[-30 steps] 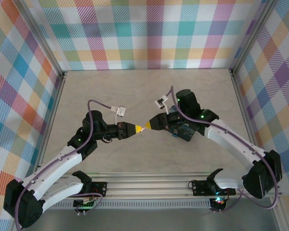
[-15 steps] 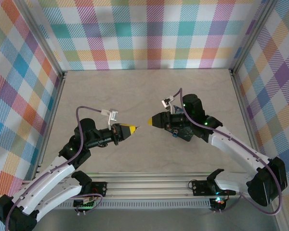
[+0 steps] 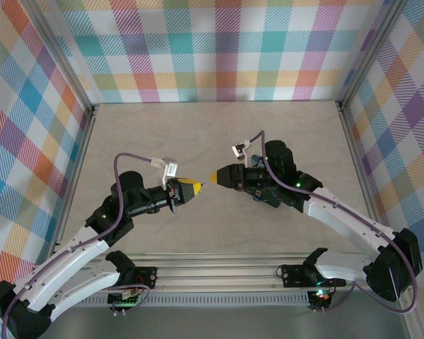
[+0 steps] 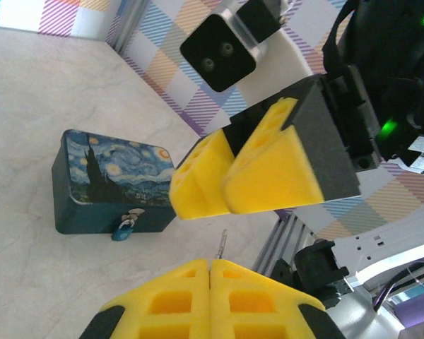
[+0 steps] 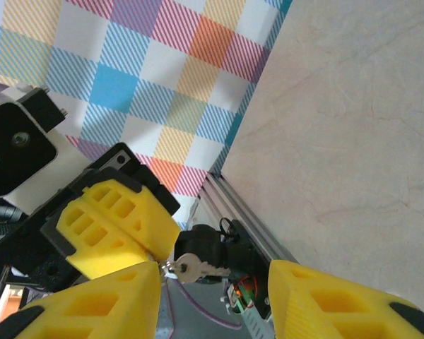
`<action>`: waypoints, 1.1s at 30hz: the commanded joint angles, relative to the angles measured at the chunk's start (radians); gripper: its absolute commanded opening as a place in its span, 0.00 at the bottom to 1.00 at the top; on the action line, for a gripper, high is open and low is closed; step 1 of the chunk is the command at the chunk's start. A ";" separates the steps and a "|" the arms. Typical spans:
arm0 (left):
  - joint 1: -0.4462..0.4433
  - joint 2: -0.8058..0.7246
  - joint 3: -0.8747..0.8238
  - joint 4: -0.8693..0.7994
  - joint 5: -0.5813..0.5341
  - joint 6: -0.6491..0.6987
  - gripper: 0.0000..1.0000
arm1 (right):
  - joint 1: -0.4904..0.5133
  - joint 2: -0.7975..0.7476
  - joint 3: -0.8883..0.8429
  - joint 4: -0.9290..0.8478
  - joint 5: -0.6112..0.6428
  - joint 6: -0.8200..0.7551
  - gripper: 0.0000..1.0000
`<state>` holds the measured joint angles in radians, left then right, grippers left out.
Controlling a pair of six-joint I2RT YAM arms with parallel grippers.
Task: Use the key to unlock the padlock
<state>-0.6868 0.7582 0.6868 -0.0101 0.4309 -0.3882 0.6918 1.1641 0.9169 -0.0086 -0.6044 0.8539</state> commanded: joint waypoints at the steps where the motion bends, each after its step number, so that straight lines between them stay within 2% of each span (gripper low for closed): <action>1: -0.017 -0.003 0.051 -0.008 -0.016 0.038 0.00 | 0.007 -0.048 -0.021 0.068 0.045 0.029 0.45; 4: -0.021 0.000 0.067 -0.013 -0.023 0.043 0.00 | 0.006 -0.061 -0.039 0.117 0.057 0.053 0.43; 11: -0.034 0.013 0.087 -0.033 -0.046 0.066 0.00 | 0.015 -0.010 0.011 0.135 -0.015 0.075 0.42; 18: -0.033 0.059 0.088 -0.007 -0.063 -0.026 0.00 | 0.031 0.032 0.033 0.155 -0.041 0.072 0.42; 20: -0.034 0.075 0.086 -0.028 -0.089 -0.061 0.00 | 0.031 0.020 0.033 0.073 0.032 0.052 0.41; 26: -0.031 0.089 -0.029 0.011 -0.136 -0.217 0.00 | 0.043 -0.034 0.011 -0.400 0.505 0.011 0.42; 30: -0.028 0.108 -0.131 0.089 -0.115 -0.314 0.00 | 0.081 0.021 -0.035 -0.547 0.717 0.063 0.46; 33: -0.013 0.124 -0.179 0.156 -0.082 -0.381 0.00 | 0.107 0.083 -0.049 -0.588 0.838 0.094 0.47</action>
<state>-0.7097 0.8764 0.5323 0.0429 0.3237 -0.6682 0.7765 1.2049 0.8906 -0.4553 0.0269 0.9134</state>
